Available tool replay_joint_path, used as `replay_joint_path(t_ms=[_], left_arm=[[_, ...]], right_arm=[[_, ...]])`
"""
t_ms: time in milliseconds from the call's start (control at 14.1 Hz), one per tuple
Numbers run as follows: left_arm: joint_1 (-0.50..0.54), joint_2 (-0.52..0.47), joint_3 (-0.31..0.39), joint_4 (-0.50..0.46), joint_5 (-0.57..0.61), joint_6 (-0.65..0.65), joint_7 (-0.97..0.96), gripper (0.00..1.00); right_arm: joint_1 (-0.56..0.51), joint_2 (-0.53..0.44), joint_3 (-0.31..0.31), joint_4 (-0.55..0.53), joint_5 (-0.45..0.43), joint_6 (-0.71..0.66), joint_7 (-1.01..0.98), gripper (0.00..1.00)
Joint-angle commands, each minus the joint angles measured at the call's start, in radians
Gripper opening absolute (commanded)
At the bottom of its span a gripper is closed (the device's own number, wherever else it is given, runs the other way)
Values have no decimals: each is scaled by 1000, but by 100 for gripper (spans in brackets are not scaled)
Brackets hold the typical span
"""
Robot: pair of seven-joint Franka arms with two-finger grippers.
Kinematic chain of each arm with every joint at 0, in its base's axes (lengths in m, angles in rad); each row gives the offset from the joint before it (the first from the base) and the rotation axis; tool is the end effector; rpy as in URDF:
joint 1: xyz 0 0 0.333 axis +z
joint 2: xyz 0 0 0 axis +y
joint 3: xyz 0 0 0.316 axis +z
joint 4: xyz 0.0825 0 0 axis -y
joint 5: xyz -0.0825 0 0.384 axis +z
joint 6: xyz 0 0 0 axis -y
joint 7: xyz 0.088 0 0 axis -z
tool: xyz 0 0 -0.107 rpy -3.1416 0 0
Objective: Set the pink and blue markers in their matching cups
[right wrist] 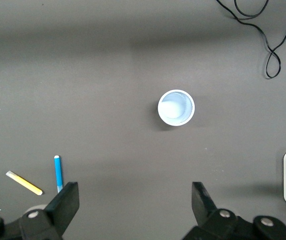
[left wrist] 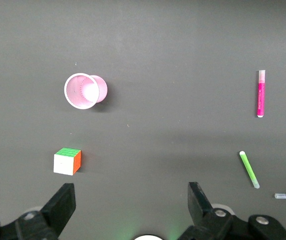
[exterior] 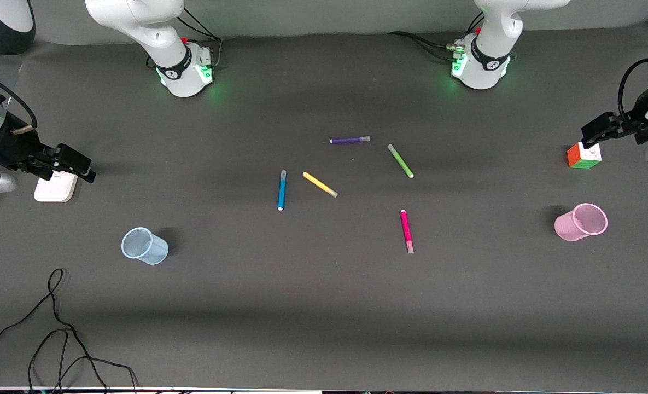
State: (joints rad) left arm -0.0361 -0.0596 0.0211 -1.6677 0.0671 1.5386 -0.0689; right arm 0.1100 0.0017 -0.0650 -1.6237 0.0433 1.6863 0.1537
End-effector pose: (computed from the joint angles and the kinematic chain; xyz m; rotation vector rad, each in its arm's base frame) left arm 0.5308 -0.0003 0.6089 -3.0701 -0.0824 0.1024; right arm 0.5646 0.0296 0.6089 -3.0866 0.1736 -0.0871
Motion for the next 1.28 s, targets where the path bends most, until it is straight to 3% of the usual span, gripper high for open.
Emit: replay_joint_path(t_ms=[0,213,496,851,1206], left_arm=[[13,17,-10,28,5,-60,8,100],[5,18,-13,25,5,-87,3,100],[4,18,-18,23,5,-107,1,100],[4,18,-30,23,3,-126,-14,100],[-8,41,-41,19,-6,-104,-32,100]], right_arm=[[-9,3,11,12,18,-40,-19,100],[-3,37,14,13,29,-43,-5,100],[51,213,46,30,124,-57,-2,100],[68,440,212,126,113,-57,186,100],[149,584,249,157,112,-46,348,100]])
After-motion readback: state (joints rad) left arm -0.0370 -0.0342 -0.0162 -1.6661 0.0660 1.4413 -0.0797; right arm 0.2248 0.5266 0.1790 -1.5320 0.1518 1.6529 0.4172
